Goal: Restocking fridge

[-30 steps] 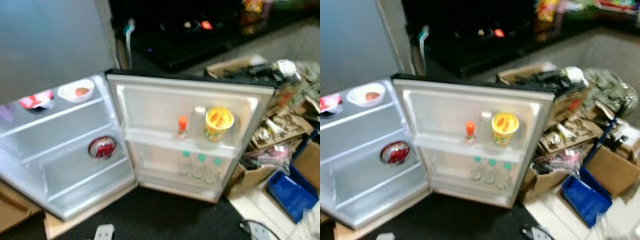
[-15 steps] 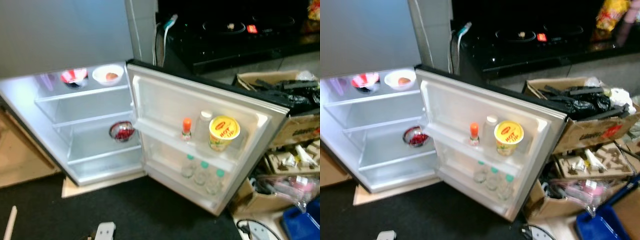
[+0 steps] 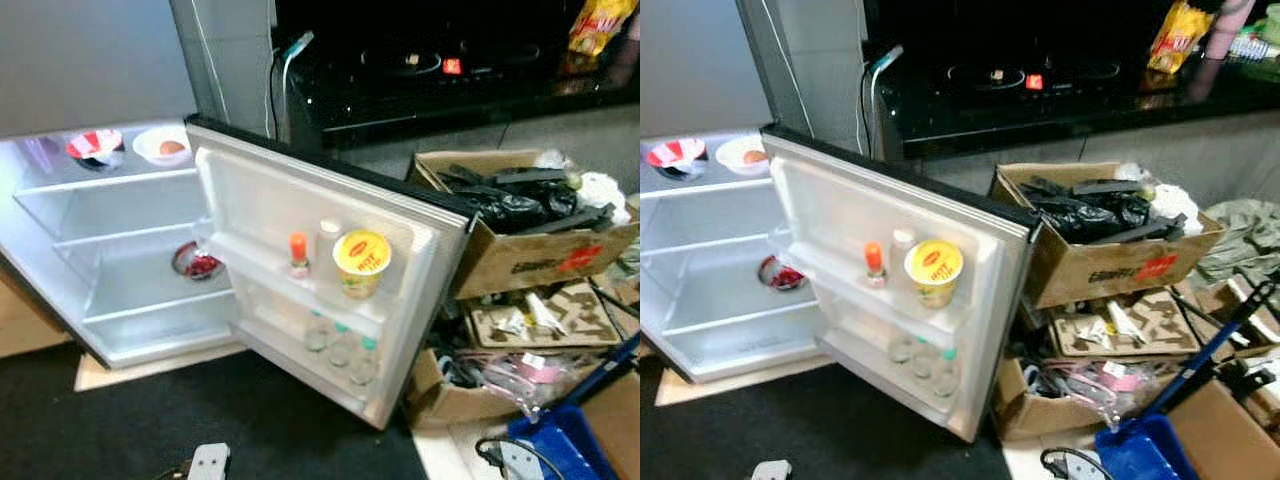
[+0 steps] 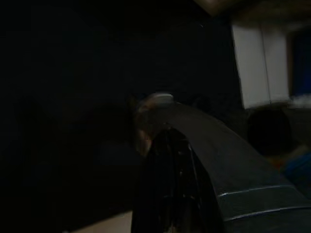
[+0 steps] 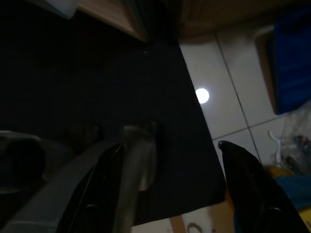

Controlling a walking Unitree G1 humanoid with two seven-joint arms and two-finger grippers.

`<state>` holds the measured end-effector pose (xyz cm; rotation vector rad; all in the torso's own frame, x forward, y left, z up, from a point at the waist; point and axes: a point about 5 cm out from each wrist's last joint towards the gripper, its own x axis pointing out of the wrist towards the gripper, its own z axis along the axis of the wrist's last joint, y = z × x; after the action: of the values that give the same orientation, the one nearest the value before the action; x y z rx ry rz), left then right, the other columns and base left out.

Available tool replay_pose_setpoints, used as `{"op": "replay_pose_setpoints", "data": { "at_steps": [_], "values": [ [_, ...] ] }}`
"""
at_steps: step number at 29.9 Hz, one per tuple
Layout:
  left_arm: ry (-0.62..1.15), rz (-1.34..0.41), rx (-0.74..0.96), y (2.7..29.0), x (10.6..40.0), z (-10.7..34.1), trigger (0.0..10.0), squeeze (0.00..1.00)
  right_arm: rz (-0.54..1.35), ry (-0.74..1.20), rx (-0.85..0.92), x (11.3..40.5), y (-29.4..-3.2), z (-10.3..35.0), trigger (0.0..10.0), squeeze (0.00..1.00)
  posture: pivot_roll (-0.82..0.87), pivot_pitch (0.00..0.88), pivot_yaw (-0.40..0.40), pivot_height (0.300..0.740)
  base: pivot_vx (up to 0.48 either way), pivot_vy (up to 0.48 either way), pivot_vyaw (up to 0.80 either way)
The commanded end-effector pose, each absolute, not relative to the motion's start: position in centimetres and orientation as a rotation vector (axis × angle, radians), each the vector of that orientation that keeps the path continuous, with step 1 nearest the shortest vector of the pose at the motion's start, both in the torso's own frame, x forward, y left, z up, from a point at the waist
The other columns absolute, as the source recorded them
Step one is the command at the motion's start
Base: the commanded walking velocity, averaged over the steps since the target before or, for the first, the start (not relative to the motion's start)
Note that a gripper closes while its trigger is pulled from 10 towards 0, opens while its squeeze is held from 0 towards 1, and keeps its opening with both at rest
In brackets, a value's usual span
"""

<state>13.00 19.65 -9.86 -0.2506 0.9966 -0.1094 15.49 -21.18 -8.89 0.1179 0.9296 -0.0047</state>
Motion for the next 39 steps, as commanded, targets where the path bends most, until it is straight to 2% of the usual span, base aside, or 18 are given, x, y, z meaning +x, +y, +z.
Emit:
{"op": "replay_pose_setpoints", "data": {
  "at_steps": [1, 7, 10, 11, 13, 15, 16, 19, 27, 28, 30, 31, 36, 39],
  "values": [
    [1.016, -0.106, -0.254, 19.7, 12.5, -10.1, 10.0, 0.00, -0.005, 0.920, 0.111, 15.6, -21.3, -8.8, 10.0, 0.00, -0.03, 0.076, -0.005, 0.740, 0.000, 0.000, 0.00],
    [1.018, -0.107, -0.262, 19.6, 12.4, -10.1, 10.0, 0.00, 0.023, 0.853, 0.070, 17.5, -21.4, -7.9, 10.0, 0.00, -0.03, 0.077, -0.004, 0.740, 0.000, 0.000, 0.00],
    [1.021, -0.106, -0.263, 19.6, 12.3, -10.1, 10.0, 0.00, 0.038, 0.806, 0.051, 18.9, -21.5, -7.1, 10.0, 0.00, -0.03, 0.077, -0.004, 0.740, 0.000, 0.000, 0.00],
    [1.023, -0.106, -0.264, 19.6, 12.2, -10.1, 10.0, 0.00, 0.070, 0.745, 0.016, 20.6, -21.5, -6.1, 10.0, 0.00, -0.03, 0.077, -0.004, 0.740, 0.000, 0.000, 0.00],
    [1.023, -0.106, -0.263, 19.6, 12.2, -10.1, 10.0, 0.00, 0.078, 0.727, 0.008, 21.1, -21.5, -5.8, 10.0, 0.00, -0.03, 0.077, -0.004, 0.740, 0.000, 0.000, 0.00],
    [1.021, -0.107, -0.265, 19.5, 12.2, -10.1, 10.0, 0.00, 0.056, 0.625, 0.040, 23.7, -22.0, -3.9, 10.0, 0.00, -0.03, 0.079, -0.005, 0.740, 0.000, 0.000, 0.00],
    [1.021, -0.107, -0.265, 19.5, 12.2, -10.1, 10.0, 0.00, 0.056, 0.625, 0.040, 23.7, -22.0, -3.9, 10.0, 0.00, -0.03, 0.079, -0.005, 0.740, 0.000, 0.000, 0.00],
    [1.018, -0.108, -0.267, 19.5, 12.3, -10.1, 10.0, 0.00, -0.001, 0.484, 0.105, 26.9, -23.1, -1.0, 10.0, 0.00, -0.03, 0.080, -0.006, 0.740, 0.000, 0.000, 0.00],
    [1.025, -0.103, -0.271, 19.5, 11.9, -10.2, 10.0, 0.00, -0.139, 0.249, 0.202, 30.8, -26.1, 4.3, 10.0, 0.00, -0.03, 0.084, -0.011, 0.740, 0.000, 0.000, 0.00],
    [1.028, -0.103, -0.272, 19.5, 11.8, -10.3, 10.0, 0.00, -0.143, 0.188, 0.227, 31.6, -26.4, 5.5, 1.6, 0.00, -0.03, 0.084, -0.011, 0.740, 0.000, 0.000, 0.00],
    [1.028, -0.103, -0.272, 19.5, 11.8, -10.3, 10.0, 0.00, -0.143, 0.188, 0.227, 31.6, -26.4, 5.5, 1.6, 0.00, -0.03, 0.084, -0.011, 0.740, 0.000, 0.000, 0.00],
    [1.029, -0.104, -0.273, 19.5, 11.8, -10.3, 10.0, 0.00, -0.151, 0.154, 0.241, 31.9, -26.7, 6.1, 0.0, 0.00, -0.03, 0.084, -0.013, 0.740, 0.000, 0.000, 0.00],
    [1.024, -0.106, -0.281, 19.3, 11.9, -10.2, 10.0, 0.00, -0.190, 0.019, 0.330, 33.3, -27.7, 9.0, 0.0, 0.00, -0.02, 0.086, -0.014, 0.740, 0.000, 0.000, 0.00],
    [1.023, -0.108, -0.282, 19.3, 11.9, -10.2, 10.0, 0.00, -0.130, -0.043, 0.355, 34.2, -27.3, 10.5, 0.0, 0.00, -0.02, 0.086, -0.014, 0.740, 0.000, 0.000, 0.00]
  ]
}}
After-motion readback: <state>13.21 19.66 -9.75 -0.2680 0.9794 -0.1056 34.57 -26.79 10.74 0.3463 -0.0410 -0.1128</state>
